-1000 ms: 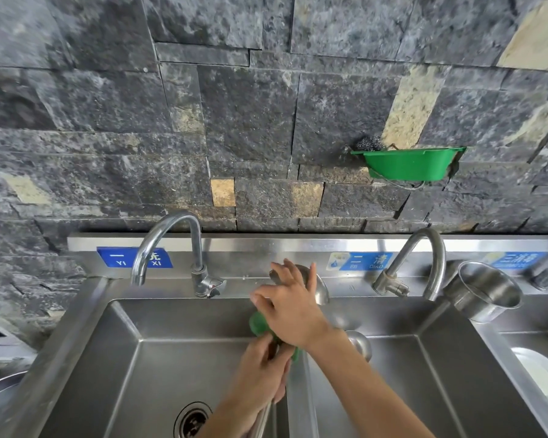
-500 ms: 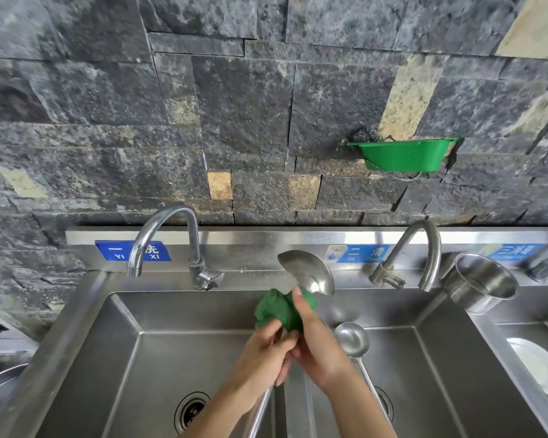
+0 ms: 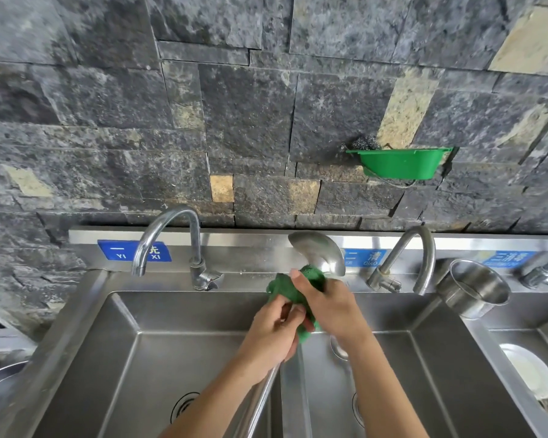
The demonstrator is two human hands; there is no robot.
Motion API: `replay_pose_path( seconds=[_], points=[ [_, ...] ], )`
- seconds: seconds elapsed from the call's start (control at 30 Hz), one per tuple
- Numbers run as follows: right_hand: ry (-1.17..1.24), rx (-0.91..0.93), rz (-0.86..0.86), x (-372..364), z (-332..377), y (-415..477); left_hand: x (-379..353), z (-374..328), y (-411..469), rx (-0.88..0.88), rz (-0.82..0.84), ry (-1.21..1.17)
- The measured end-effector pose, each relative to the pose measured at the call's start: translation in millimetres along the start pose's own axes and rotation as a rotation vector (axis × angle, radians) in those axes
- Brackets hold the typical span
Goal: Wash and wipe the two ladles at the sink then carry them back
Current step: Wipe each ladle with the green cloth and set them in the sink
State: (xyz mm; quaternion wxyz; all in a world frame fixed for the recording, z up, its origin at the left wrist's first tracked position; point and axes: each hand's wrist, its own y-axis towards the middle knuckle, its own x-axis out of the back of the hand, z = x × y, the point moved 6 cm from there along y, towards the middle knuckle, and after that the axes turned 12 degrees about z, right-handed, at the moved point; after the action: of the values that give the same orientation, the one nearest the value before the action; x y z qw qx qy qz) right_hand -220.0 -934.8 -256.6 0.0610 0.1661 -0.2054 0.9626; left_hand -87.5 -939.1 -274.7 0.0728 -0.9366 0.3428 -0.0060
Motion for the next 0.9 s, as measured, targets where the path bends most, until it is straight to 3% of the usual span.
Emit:
replay_pose_path(
  seconds=[0.07, 0.13, 0.3, 0.47, 0.63, 0.77, 0.9],
  points=[
    [0.37, 0.094, 0.147, -11.6, 1.6, 5.8, -0.4, -3.2, 0.5, -0.013, 0.016, 0.009],
    [0.573, 0.183, 0.221, -12.8, 5.8, 5.6, 0.5, -5.3, -2.5, -0.027, 0.028, 0.035],
    [0.796, 0.271, 0.093, 0.2, 24.1, 13.1, 8.0, 23.5, -35.9, 0.086, 0.042, 0.075],
    [0.867, 0.292, 0.018, 3.2, 42.7, 17.4, 22.9, 26.0, -55.0, -0.017, -0.151, 0.385],
    [0.906, 0.237, 0.222, -50.4, 32.2, 3.5, 29.5, 0.2, -19.1, -0.046, -0.24, 0.395],
    [0.83, 0.23, 0.332, -51.5, 35.4, -0.9, 29.5, -3.5, -21.3, -0.071, -0.258, 0.386],
    [0.827, 0.258, 0.14, -23.1, 59.8, 18.7, 17.1, 0.8, -40.2, -0.12, -0.301, 0.446]
  ],
)
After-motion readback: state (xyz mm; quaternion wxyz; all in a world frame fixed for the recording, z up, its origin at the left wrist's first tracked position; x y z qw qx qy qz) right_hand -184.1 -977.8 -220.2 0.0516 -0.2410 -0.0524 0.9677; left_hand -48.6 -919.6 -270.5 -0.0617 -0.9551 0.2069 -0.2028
